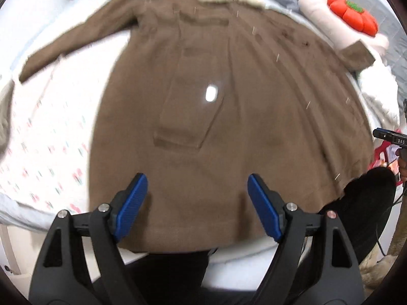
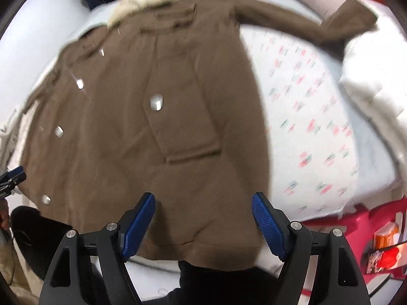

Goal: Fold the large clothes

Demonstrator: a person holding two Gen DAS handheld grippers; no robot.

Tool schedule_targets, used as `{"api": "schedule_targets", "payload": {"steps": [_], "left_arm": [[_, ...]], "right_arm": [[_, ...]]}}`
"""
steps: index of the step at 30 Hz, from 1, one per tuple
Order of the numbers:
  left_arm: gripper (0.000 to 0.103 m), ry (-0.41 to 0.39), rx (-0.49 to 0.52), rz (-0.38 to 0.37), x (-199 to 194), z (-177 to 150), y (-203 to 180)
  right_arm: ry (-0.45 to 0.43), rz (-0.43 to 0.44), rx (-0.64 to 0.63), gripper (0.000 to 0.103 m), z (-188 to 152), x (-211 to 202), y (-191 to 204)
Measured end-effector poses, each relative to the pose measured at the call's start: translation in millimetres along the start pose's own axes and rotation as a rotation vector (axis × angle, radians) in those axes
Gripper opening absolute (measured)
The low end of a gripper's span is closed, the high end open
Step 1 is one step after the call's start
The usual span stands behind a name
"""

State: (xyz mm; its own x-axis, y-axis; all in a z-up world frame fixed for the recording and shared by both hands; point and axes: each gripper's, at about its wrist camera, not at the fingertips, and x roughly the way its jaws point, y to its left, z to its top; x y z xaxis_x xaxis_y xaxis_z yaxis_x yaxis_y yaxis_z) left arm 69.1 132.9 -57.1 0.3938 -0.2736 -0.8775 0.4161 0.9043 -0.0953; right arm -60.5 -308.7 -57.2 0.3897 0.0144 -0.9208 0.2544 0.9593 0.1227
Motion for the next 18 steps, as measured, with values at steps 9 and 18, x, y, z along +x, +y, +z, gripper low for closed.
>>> {"api": "schedule_targets", "payload": {"steps": [9,18], "left_arm": [[0.101,-0.122,-0.058,-0.04,-13,94,-25],[0.101,-0.085,-0.087,-0.12,50,192,-62]], "right_arm": [[-0.206,-0.068,0.233,0.082,74,-56,-91],[-0.278,-0.159,0.454,0.082,161,-36,-186]]}}
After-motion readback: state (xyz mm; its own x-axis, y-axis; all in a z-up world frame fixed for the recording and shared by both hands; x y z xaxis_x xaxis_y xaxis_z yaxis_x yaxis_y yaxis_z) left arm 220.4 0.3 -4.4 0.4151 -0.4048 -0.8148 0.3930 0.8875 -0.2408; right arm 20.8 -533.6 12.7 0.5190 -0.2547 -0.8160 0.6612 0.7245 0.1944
